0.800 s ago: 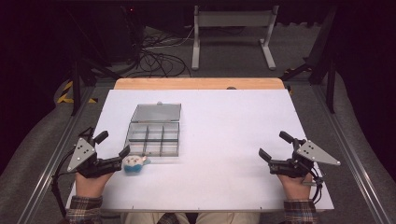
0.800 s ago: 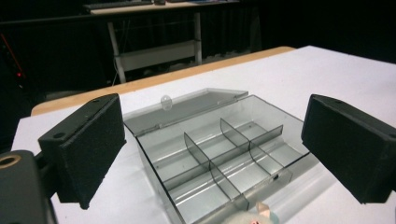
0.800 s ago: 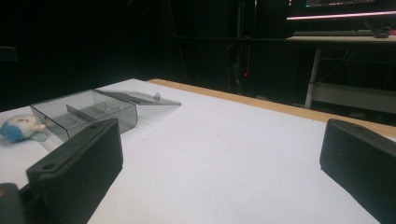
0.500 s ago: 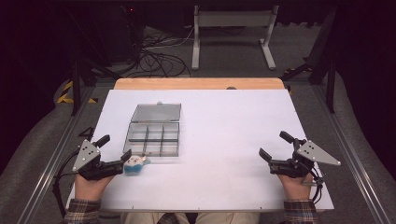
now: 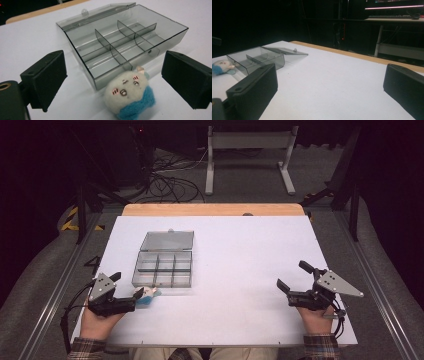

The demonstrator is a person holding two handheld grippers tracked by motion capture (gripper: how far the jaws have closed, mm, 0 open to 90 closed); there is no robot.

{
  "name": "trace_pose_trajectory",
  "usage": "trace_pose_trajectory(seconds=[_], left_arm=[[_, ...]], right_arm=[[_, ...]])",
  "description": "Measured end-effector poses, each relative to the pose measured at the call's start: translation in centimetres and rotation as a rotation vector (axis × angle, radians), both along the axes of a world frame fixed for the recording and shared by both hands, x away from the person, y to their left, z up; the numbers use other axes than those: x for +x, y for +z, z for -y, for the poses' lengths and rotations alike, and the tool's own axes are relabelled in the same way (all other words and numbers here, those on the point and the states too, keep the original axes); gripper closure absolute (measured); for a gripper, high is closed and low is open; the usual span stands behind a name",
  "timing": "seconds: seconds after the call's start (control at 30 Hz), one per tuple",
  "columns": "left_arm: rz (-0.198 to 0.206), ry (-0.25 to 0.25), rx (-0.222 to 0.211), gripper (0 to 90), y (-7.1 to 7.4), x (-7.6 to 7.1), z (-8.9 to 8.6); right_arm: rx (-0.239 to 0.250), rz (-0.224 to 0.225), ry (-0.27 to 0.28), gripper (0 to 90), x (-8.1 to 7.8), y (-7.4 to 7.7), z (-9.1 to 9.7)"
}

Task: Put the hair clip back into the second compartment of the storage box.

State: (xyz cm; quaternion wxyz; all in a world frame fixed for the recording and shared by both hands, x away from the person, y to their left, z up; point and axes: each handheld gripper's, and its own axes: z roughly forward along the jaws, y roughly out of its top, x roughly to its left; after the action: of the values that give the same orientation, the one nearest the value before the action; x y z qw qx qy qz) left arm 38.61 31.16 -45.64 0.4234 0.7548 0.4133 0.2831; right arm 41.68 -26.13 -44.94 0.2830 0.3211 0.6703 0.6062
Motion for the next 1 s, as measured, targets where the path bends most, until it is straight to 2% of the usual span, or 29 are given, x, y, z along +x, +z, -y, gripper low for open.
trace_pose_trajectory(seconds=[0.43, 0.67, 0.83, 1.0], left_arm=[[-0.113, 0.001, 0.047, 6.7, -0.9, 0.3, 0.6], [-0.153, 0.014, 0.074, 7.1, -1.2, 0.4, 0.9], [-0.163, 0.011, 0.094, 8.4, -1.4, 0.5, 1.0], [-0.201, 0.009, 0.109, 9.5, -1.7, 0.8, 1.2]], right_arm=[[-0.002, 0.000, -0.004, 0.1, 0.0, 0.0, -0.1], [-0.003, -0.003, -0.004, 0.1, 0.0, 0.0, -0.1], [-0.007, 0.000, -0.002, 0.1, 0.0, 0.0, -0.2], [-0.005, -0.003, -0.005, 0.1, 0.0, 0.0, -0.2]])
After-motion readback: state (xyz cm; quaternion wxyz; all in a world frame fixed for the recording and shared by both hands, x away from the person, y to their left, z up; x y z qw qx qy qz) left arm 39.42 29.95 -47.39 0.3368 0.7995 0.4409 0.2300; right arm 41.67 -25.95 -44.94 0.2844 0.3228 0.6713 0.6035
